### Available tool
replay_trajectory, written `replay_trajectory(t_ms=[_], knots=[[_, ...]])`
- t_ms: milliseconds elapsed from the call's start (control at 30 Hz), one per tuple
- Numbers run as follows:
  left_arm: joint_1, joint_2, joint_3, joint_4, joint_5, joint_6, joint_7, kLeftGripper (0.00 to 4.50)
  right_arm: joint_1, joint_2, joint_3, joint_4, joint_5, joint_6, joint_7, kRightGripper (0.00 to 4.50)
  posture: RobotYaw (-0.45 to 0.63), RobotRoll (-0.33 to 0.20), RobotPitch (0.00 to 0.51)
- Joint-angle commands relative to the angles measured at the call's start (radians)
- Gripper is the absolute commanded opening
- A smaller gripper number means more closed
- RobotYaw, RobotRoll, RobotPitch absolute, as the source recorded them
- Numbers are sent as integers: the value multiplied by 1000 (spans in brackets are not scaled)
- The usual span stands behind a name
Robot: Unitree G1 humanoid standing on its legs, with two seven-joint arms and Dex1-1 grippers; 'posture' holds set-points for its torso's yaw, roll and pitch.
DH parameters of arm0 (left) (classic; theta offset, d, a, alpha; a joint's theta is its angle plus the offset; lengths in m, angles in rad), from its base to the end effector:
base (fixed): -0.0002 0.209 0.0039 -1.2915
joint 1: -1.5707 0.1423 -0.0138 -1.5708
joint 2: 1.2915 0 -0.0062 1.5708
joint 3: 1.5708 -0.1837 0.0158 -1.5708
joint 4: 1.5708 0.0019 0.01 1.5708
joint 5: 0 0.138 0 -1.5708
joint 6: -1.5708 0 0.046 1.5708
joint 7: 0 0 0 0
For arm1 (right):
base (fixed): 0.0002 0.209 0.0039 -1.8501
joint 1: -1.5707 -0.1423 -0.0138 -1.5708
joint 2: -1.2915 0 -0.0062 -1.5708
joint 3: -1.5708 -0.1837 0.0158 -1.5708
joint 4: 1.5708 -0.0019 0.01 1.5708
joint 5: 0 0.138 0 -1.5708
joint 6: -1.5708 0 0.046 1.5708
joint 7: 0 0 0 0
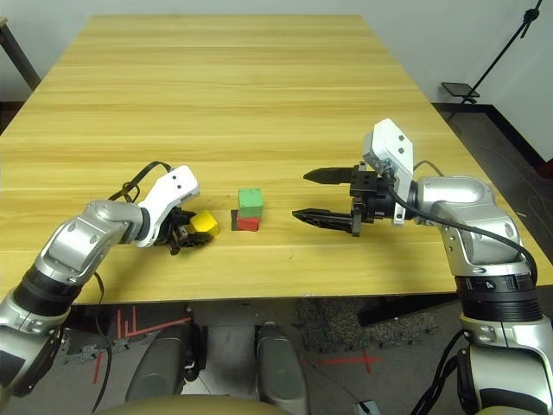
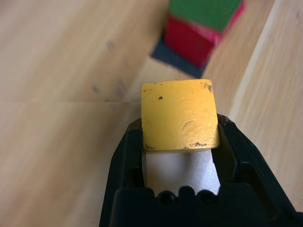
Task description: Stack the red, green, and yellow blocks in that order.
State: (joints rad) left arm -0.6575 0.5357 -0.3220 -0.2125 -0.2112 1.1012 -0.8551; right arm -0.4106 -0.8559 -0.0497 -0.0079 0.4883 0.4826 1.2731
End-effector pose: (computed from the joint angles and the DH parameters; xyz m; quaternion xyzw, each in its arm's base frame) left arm 0.2737 0.1513 0.1785 0.1815 0.2658 -0.4711 0.8213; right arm 0.2571 -0.2794 0.1921 -0.1281 0.1130 0.5539 0.8149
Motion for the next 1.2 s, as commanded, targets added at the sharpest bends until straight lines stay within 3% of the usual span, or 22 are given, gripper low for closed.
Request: replay_trajectory(t_ms=[33,200,433,733,1200], knots=[[-116,61,13,6,-57,-1,-92,2045,19,-11,-2,-14,1,9,1,4500,-8,-76,90],[-294,85,-23,127,-73,-93,-199,2045,40,-14,-4,-13,0,5,2,4500,-17,-63,86],[-402,-25,-106,349,-29,-239,-264,2045,49,-2,-6,-21,4,3,-12,4500,-39,-55,79],[-433,-143,-168,506,45,-356,-301,2045,78,-2,-22,-44,11,-1,-29,4500,-79,-48,68],[-406,-163,-176,461,71,-336,-329,2045,87,1,-30,-36,9,-13,-42,4500,-88,-39,70]])
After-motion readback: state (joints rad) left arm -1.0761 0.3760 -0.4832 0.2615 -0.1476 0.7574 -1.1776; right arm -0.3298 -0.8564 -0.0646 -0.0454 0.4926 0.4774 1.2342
